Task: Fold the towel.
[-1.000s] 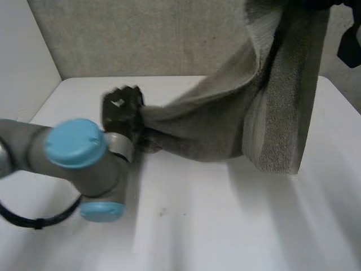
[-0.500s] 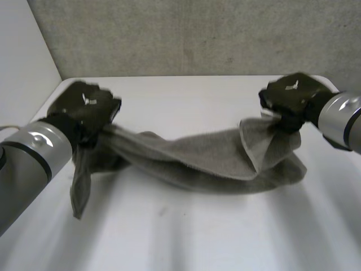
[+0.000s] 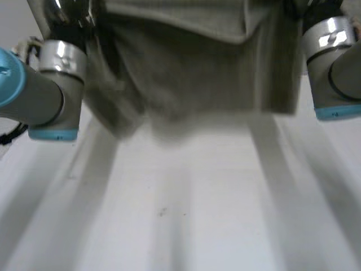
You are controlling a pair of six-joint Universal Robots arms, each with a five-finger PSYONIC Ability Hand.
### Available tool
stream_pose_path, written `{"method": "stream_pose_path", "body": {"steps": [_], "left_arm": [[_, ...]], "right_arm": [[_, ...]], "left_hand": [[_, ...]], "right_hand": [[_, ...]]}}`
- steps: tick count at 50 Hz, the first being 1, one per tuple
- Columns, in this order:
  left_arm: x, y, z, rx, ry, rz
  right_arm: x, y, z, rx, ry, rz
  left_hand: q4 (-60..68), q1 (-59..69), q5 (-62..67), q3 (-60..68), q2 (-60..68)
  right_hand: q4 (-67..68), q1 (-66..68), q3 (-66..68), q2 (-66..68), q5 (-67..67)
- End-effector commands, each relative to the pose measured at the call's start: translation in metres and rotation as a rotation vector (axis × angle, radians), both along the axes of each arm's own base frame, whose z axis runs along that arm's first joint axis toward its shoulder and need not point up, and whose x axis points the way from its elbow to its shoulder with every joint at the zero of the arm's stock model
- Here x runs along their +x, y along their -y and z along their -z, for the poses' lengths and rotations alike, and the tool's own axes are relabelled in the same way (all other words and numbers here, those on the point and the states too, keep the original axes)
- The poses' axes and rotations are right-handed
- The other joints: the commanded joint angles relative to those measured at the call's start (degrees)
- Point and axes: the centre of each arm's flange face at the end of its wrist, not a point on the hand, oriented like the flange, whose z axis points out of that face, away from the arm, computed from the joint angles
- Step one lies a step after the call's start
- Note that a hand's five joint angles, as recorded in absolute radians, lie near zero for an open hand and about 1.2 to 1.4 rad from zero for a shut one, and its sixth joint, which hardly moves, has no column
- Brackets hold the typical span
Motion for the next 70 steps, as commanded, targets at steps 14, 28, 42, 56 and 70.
{"method": "stream_pose_path", "body": {"steps": [14,28,42,56,70], "left_arm": [[0.019,-0.056,0.150,0.638,0.211,0.032],[0.011,-0.084,0.178,0.730,0.270,0.074],[0.005,-0.096,0.175,0.726,0.276,0.101],[0.005,-0.095,0.176,0.725,0.274,0.103],[0.002,-0.095,0.166,0.704,0.255,0.110]], "right_arm": [[-0.012,-0.008,0.133,0.558,-0.195,-0.200],[-0.053,-0.019,0.217,0.841,-0.390,-0.098],[-0.067,-0.047,0.217,0.793,-0.421,-0.158],[-0.068,-0.069,0.229,0.602,-0.529,-0.168],[-0.072,-0.085,0.225,0.617,-0.607,-0.190]], "left_hand": [[10.28,12.75,11.08,10.34,10.47],[10.28,12.75,11.08,10.34,10.47],[10.28,12.75,11.08,10.34,10.47],[10.28,12.75,11.08,10.34,10.47],[10.28,12.75,11.08,10.34,10.47]], "right_hand": [[11.39,19.07,11.69,12.53,17.35],[-25.23,-17.55,-24.94,-24.09,-19.27],[-47.42,-39.74,-47.13,-46.28,-41.47],[-41.20,-33.52,-40.90,-40.06,-35.24],[-39.85,-32.17,-39.56,-38.71,-33.89]]}}
